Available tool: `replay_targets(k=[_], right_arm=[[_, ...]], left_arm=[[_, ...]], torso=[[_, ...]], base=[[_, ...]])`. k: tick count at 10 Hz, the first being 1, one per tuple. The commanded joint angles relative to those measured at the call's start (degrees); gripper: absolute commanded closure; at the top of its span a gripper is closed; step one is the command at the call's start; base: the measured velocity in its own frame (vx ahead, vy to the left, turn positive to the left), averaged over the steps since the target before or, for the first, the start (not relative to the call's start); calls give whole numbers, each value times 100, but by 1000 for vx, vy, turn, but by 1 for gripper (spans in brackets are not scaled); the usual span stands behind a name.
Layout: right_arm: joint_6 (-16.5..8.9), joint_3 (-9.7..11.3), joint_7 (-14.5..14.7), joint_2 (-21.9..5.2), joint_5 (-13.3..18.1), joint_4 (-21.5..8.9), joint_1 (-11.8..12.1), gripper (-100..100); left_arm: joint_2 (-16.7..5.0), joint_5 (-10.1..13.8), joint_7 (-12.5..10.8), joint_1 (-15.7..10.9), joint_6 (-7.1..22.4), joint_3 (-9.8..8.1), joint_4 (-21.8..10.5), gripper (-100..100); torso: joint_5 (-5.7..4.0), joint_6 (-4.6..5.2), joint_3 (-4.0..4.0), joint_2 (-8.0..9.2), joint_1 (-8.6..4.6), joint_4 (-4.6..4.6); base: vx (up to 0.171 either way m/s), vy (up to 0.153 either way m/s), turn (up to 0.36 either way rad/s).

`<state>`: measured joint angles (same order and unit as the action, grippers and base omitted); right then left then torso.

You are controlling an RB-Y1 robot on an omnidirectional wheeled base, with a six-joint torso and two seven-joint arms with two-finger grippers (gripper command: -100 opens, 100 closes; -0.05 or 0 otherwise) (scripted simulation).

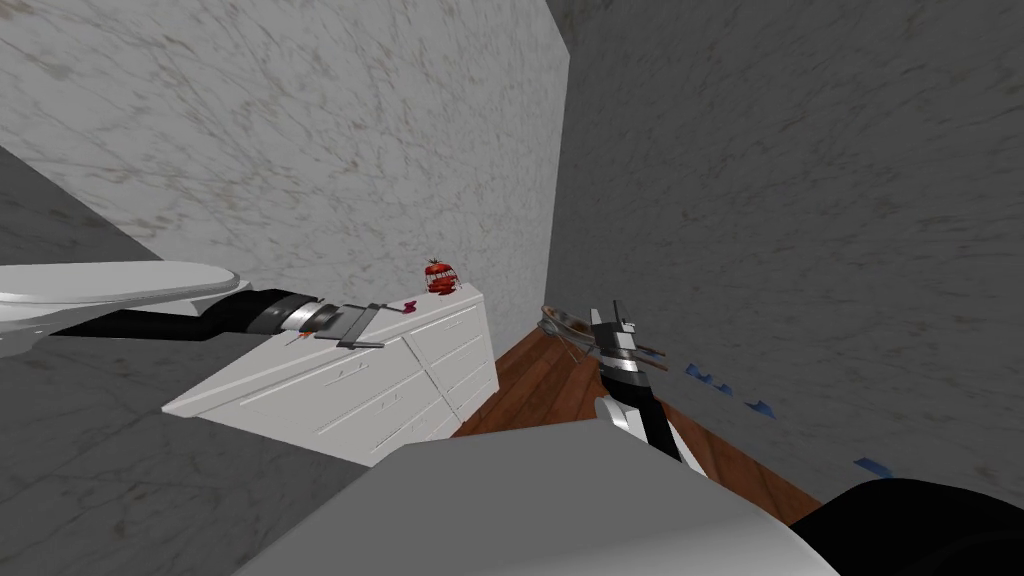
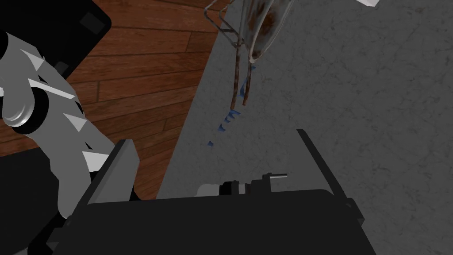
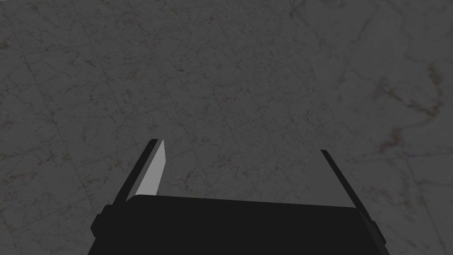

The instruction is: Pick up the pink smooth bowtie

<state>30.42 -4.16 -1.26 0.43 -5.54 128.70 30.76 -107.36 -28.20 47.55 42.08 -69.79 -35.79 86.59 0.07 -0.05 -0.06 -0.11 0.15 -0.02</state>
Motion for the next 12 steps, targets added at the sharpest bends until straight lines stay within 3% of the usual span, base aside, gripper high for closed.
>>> replay_targets(k=[1, 2, 3, 4, 5, 6, 7, 8, 9, 12], right_arm=[[0, 0, 0, 0, 0, 0, 0, 0], [0, 0, 0, 0, 0, 0, 0, 0], [0, 0, 0, 0, 0, 0, 0, 0], [0, 0, 0, 0, 0, 0, 0, 0], [0, 0, 0, 0, 0, 0, 0, 0], [0, 0, 0, 0, 0, 0, 0, 0], [0, 0, 0, 0, 0, 0, 0, 0], [0, 0, 0, 0, 0, 0, 0, 0], [0, 0, 0, 0, 0, 0, 0, 0], [0, 0, 0, 0, 0, 0, 0, 0]], left_arm=[[-286, -264, 176, 88, -187, -129, -195, -100], [-475, -264, 176, 88, -187, -129, -195, -100], [-527, -264, 176, 88, -187, -129, -195, -100], [-756, -469, 335, 164, -334, -217, -371, -100], [-902, -469, 335, 164, -334, -217, -371, -100], [-1088, -671, 484, 241, -474, -297, -540, -100], [-1256, -671, 484, 241, -474, -297, -540, -100], [-1439, -870, 623, 322, -606, -370, -699, -100], [-1591, -870, 623, 322, -606, -370, -699, -100], [-2075, -1251, 870, 497, -839, -487, -981, -100]], torso=[[0, 0, 0, 0, 0, 0], [0, 1, 0, -1, 3, 0], [1, 0, 0, 0, 0, 0], [0, -2, 2, 3, -5, 1], [-1, 1, 0, -1, -5, 0], [0, -1, -1, -1, -3, 0], [1, 0, -3, -5, 2, -1], [1, -1, -3, -4, 1, -1], [2, 0, -4, -7, 4, -2], [1, -1, -7, -11, -4, -3]], base=[[22, 40, -63], [19, 34, -33], [12, 14, 2], [26, 19, -59], [25, 29, -38], [35, 42, -49], [29, 37, -29], [38, 43, -60], [33, 38, -32], [54, 29, -42]])
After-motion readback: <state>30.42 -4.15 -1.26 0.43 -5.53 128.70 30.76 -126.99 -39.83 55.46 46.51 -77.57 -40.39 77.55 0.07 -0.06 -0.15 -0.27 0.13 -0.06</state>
